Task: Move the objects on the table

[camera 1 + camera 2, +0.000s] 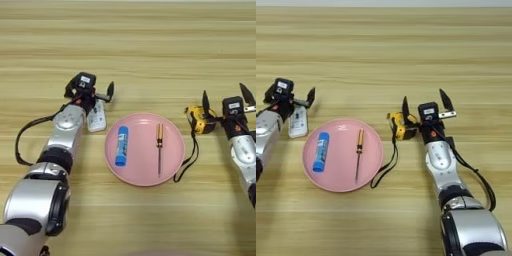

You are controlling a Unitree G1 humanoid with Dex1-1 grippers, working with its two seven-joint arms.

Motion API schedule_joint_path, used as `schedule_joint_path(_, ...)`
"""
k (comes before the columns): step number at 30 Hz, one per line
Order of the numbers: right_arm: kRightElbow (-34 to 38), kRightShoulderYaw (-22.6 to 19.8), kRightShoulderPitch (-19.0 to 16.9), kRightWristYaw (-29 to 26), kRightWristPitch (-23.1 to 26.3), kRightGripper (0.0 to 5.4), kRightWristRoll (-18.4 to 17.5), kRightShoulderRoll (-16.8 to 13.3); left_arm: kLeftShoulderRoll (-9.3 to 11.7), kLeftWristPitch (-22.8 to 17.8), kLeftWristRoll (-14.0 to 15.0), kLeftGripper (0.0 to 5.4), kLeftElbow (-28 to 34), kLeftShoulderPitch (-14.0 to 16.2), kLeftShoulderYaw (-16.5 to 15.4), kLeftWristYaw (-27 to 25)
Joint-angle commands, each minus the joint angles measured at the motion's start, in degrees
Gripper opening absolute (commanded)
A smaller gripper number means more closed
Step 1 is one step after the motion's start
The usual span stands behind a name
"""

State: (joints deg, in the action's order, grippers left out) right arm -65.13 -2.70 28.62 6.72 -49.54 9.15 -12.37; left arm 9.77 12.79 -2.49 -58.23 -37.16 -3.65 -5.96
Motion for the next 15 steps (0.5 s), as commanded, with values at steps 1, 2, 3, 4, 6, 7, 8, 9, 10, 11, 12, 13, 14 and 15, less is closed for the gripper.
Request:
schedule_joint_path(1, 0.44, 0.50, 0.43, 0.85, -0.20, 5.40, 0.53, 0.30, -0.10, -5.89, -1.17, 5.37, 1.35, 0.16, 0.08, 5.17)
schedule_joint_path(2, 0.40, 0.56, 0.45, 0.97, -0.19, 5.40, 0.58, 0.32, -0.30, -6.88, -0.73, 5.37, 1.43, 0.12, -0.32, 5.59)
schedule_joint_path(3, 0.37, 0.60, 0.46, 1.07, -0.18, 5.40, 0.61, 0.33, -0.48, -7.82, -0.23, 5.37, 1.50, 0.10, -0.70, 5.74)
schedule_joint_path(4, 0.36, 0.63, 0.48, 1.14, -0.15, 5.40, 0.62, 0.35, -0.61, -8.69, 0.18, 5.37, 1.60, 0.07, -1.01, 5.77)
schedule_joint_path(6, 0.39, 0.68, 0.52, 1.25, -0.10, 5.40, 0.64, 0.39, -0.71, -10.02, 0.68, 5.37, 1.74, 0.05, -1.40, 5.85)
schedule_joint_path(7, 0.41, 0.72, 0.53, 1.29, -0.10, 5.40, 0.66, 0.41, -0.72, -10.55, 0.84, 5.37, 1.76, 0.06, -1.50, 6.04)
schedule_joint_path(8, 0.43, 0.81, 0.56, 1.36, -0.09, 5.40, 0.74, 0.41, -0.77, -11.22, 1.16, 5.37, 1.64, 0.04, -1.71, 6.26)
schedule_joint_path(9, 0.42, 0.92, 0.58, 1.49, -0.08, 5.40, 0.87, 0.40, -0.84, -11.97, 1.51, 5.37, 1.45, -0.01, -2.01, 6.45)
schedule_joint_path(10, 0.40, 1.03, 0.61, 1.66, -0.05, 5.40, 1.01, 0.40, -0.93, -12.83, 1.91, 5.37, 1.24, -0.09, -2.38, 6.47)
schedule_joint_path(11, 0.37, 1.15, 0.64, 1.89, 0.01, 5.40, 1.16, 0.41, -1.03, -13.60, 2.32, 5.37, 1.11, -0.11, -2.76, 6.09)
schedule_joint_path(12, 0.36, 1.26, 0.68, 2.12, 0.08, 5.40, 1.32, 0.43, -1.13, -14.24, 2.68, 5.37, 1.24, 0.01, -3.01, 5.48)
schedule_joint_path(13, 0.37, 1.37, 0.71, 2.32, 0.15, 5.40, 1.45, 0.45, -1.23, -14.89, 3.00, 5.37, 1.49, 0.13, -3.19, 4.80)
schedule_joint_path(14, 0.37, 1.48, 0.76, 2.51, 0.22, 5.40, 1.60, 0.46, -1.34, -15.59, 3.37, 5.37, 1.87, 0.27, -3.28, 4.12)
schedule_joint_path(15, 0.36, 1.58, 0.79, 2.66, 0.27, 5.40, 1.76, 0.48, -1.43, -16.27, 3.74, 5.37, 2.23, 0.37, -3.30, 3.54)
